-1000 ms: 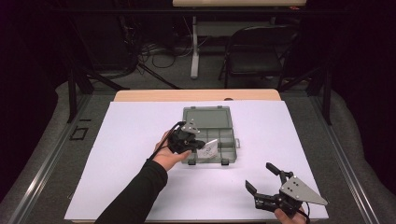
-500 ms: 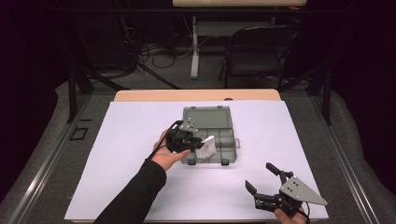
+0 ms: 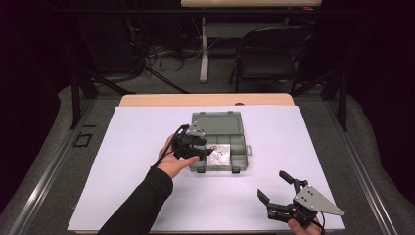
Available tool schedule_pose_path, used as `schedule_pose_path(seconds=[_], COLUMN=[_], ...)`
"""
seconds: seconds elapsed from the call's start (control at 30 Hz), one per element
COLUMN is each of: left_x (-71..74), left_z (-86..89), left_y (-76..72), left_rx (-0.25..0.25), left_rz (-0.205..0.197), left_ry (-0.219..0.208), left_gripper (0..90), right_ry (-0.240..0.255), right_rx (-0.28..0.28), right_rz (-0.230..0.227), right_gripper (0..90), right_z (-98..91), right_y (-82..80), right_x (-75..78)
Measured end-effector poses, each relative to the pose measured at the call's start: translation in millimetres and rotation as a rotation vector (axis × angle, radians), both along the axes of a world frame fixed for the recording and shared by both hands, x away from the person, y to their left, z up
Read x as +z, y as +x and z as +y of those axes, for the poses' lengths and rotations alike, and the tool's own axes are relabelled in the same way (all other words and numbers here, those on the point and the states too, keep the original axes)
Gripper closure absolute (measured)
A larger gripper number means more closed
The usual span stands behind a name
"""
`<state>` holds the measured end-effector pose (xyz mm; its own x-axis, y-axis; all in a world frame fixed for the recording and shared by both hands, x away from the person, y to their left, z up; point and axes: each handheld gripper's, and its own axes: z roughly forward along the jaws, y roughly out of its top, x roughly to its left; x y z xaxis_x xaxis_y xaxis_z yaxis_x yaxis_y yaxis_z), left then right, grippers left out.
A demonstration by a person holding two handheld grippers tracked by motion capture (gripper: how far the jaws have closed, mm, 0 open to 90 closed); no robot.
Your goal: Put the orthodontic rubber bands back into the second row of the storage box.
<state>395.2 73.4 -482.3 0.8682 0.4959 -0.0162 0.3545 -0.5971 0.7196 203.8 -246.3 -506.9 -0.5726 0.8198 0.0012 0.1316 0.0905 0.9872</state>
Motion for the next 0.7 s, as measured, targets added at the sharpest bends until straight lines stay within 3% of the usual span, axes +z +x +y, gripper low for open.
schedule_pose_path(seconds=[0.07,0.13,0.33,0.53,0.63,0.67,0.7], left_x=[1.9,3.8,10.1,14.5,14.2,13.5,13.3], left_z=[1.1,2.5,8.3,17.9,23.8,26.3,27.7], left_y=[-0.4,-1.1,-3.2,-3.9,-5.2,-5.9,-6.4], left_rx=[0.010,0.022,0.060,0.090,0.106,0.114,0.121], left_rz=[-0.016,-0.019,-0.037,-0.017,-0.007,-0.006,-0.005], left_ry=[-0.002,-0.007,-0.027,-0.065,-0.089,-0.100,-0.105], left_gripper=[50.4,48.8,46.8,45.0,39.3,38.0,36.8], right_ry=[0.015,-0.006,-0.001,0.009,0.028,0.003,0.000], right_rx=[-0.008,0.001,-0.004,-0.019,-0.028,-0.019,-0.015], right_rz=[-0.017,0.007,0.009,0.004,-0.019,0.009,0.008], right_gripper=[9.9,10.0,9.9,10.0,10.0,9.9,10.0], right_z=[1.1,-1.1,-2.0,-5.4,-3.3,-4.5,-3.8], right_y=[0.8,-0.8,-2.2,-3.5,-1.3,-2.9,-3.0], right_x=[-0.9,0.2,0.0,0.0,-1.5,-0.4,-0.4])
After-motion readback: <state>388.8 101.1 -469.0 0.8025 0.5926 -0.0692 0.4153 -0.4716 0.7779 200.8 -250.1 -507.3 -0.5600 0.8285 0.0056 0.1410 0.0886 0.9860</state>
